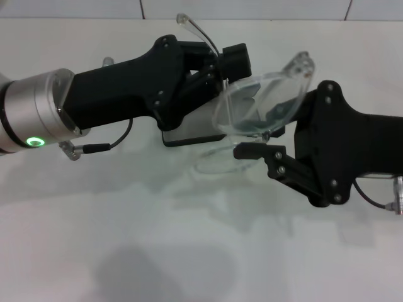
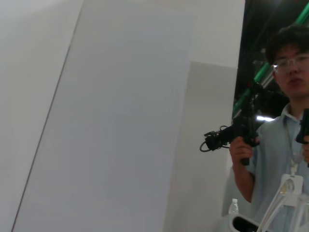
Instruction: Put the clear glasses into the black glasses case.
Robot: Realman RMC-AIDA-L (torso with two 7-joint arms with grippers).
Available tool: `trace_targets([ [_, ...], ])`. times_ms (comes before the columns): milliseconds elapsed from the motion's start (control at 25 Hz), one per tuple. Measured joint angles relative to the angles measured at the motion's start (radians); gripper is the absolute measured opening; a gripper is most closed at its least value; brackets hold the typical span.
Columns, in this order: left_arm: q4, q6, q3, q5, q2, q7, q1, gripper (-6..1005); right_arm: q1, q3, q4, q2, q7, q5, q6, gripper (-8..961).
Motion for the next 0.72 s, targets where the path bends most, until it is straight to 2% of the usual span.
trace_targets([
  [720,0.034,0.021,0.023,-0.027,0.0,-0.004,0.002,60,0.024,0.0,0.002,-0.001,0.047,-0.011,0.071,105],
])
